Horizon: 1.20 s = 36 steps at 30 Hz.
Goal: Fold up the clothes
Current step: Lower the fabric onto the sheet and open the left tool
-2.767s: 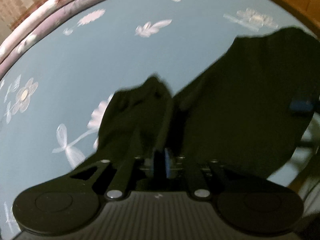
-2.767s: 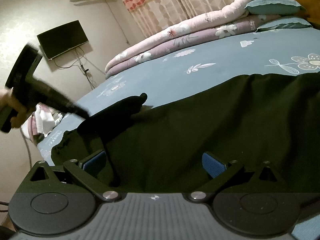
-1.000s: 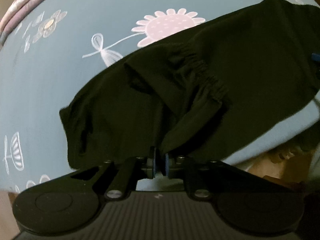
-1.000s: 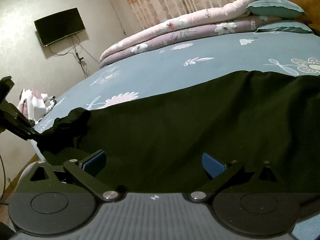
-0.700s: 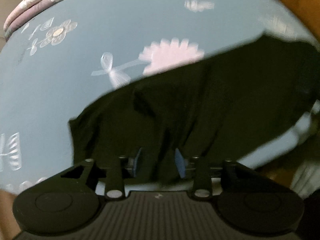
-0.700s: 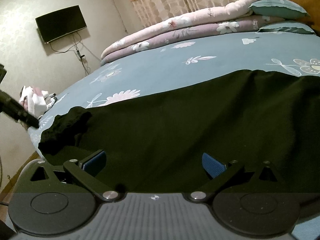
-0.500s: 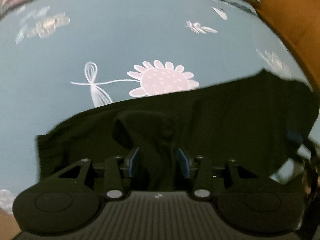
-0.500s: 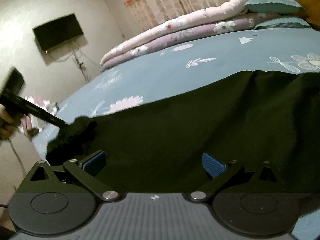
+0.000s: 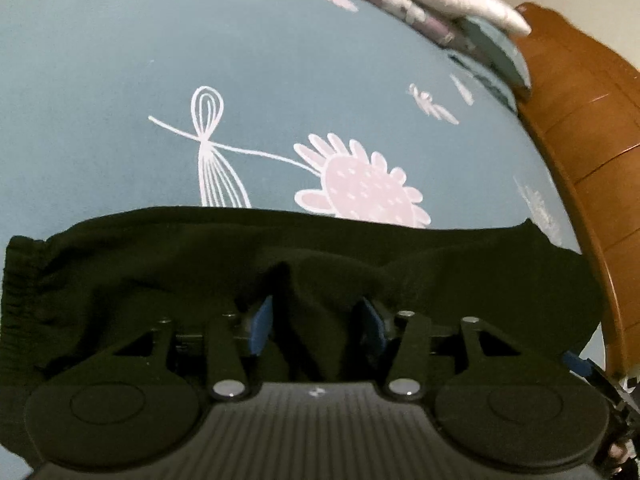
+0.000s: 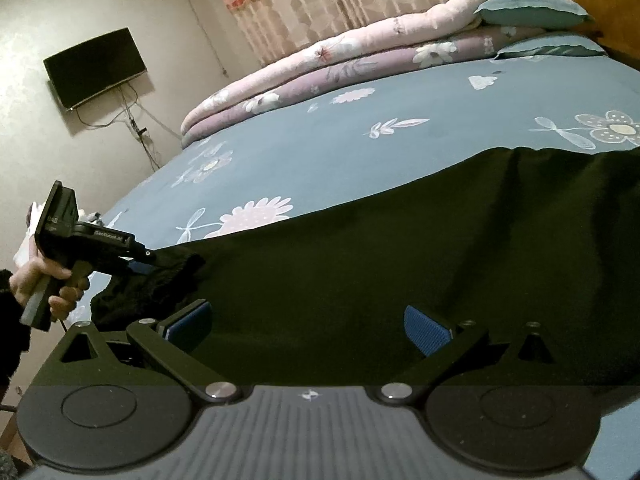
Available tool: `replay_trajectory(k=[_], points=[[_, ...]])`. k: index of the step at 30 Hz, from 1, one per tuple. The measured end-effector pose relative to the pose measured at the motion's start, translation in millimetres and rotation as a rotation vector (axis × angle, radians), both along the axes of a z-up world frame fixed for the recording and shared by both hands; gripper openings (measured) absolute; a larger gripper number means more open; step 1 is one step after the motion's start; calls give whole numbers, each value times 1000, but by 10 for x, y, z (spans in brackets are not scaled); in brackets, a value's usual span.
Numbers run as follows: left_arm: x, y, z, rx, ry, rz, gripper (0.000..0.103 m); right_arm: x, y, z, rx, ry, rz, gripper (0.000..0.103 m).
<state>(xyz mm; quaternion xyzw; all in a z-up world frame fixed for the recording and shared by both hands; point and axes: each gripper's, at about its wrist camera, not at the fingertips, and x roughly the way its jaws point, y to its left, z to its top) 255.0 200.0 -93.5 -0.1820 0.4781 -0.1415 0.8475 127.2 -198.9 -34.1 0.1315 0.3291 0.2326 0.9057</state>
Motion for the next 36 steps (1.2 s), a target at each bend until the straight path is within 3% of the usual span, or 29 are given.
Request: replay_trajectory(k=[2, 4, 12, 21, 22, 26, 29, 33, 36], points=[[-31, 2, 13, 4, -45, 7, 9, 5, 66, 25, -12, 4, -3, 103], [-87, 16, 80, -6, -101, -2, 5, -10, 115, 57, -21, 1, -2, 103], [-325, 279, 492, -67, -316, 54, 3, -37, 225, 170, -68, -22, -24, 103], [-310, 605, 334, -89, -294, 147, 3, 6, 253, 203, -83, -23, -59, 103], [-310, 658, 286, -110, -285, 165, 4, 8, 258, 196, -85, -20, -58, 103], [-309, 721, 146, -183, -230, 137, 44, 17, 311, 176, -91, -13, -47, 103], [-315, 642, 78, -205, -206, 74, 59, 11, 341, 166, -92, -8, -40, 103], [-287, 481, -59, -223, -161, 8, 61, -9, 373, 159, -91, -7, -28, 103], [-215, 363, -158, -174, -132, -9, 62, -27, 376, 161, -89, -2, -25, 103]])
